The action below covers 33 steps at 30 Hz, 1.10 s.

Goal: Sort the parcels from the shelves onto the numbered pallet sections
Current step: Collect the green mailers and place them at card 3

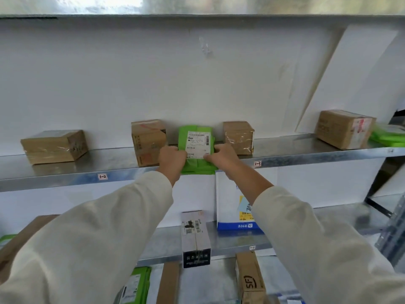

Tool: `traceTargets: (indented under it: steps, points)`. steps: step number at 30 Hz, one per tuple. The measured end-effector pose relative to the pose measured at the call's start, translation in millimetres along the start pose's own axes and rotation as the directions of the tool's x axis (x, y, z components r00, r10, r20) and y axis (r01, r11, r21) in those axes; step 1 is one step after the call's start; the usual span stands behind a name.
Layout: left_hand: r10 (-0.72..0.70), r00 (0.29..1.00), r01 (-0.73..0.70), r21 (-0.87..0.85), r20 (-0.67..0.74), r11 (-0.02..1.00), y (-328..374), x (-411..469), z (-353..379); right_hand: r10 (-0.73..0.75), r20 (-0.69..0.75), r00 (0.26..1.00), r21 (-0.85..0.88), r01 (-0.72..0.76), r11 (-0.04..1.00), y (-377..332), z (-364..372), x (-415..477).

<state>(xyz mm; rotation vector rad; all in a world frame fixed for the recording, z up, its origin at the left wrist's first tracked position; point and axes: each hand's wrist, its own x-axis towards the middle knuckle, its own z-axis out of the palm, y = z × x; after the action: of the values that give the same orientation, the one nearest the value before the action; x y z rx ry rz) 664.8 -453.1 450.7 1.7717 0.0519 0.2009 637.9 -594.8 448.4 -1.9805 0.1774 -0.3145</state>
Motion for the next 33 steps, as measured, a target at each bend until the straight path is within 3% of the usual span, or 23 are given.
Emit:
traceTargets:
  steps: [4, 6, 9, 14, 20, 28, 33]
  points:
    - [0.052, 0.998, -0.061, -0.227, -0.047, 0.972, -4, -24, -1, -0.129, -0.039, 0.991, 0.069, 0.131, 0.989, 1, -3, -20]
    - [0.142, 0.985, -0.164, -0.287, -0.095, 0.944, 0, -42, -5, -0.185, -0.082, 0.979, 0.097, 0.192, 0.976, -2, -8, -31]
    - [0.327, 0.936, -0.352, -0.297, -0.133, 0.887, 8, -69, -14, -0.225, -0.18, 0.958, 0.172, 0.256, 0.951, -12, -12, -56]
    - [0.436, 0.882, -0.47, -0.253, -0.18, 0.846, 13, -112, -50, -0.325, -0.203, 0.924, 0.245, 0.369, 0.897, -30, -2, -106]
    - [0.425, 0.871, -0.448, -0.042, -0.245, 0.893, -19, -168, -133, -0.383, -0.068, 0.921, 0.28, 0.386, 0.879, -48, 54, -179]
    - [0.317, 0.87, -0.344, -0.002, -0.378, 0.939, -68, -247, -277, -0.414, 0.158, 0.897, 0.254, 0.368, 0.894, -85, 165, -276]
    - [0.208, 0.826, -0.244, 0.001, -0.524, 0.97, -103, -302, -355, -0.427, 0.307, 0.85, 0.289, 0.344, 0.893, -101, 231, -344]
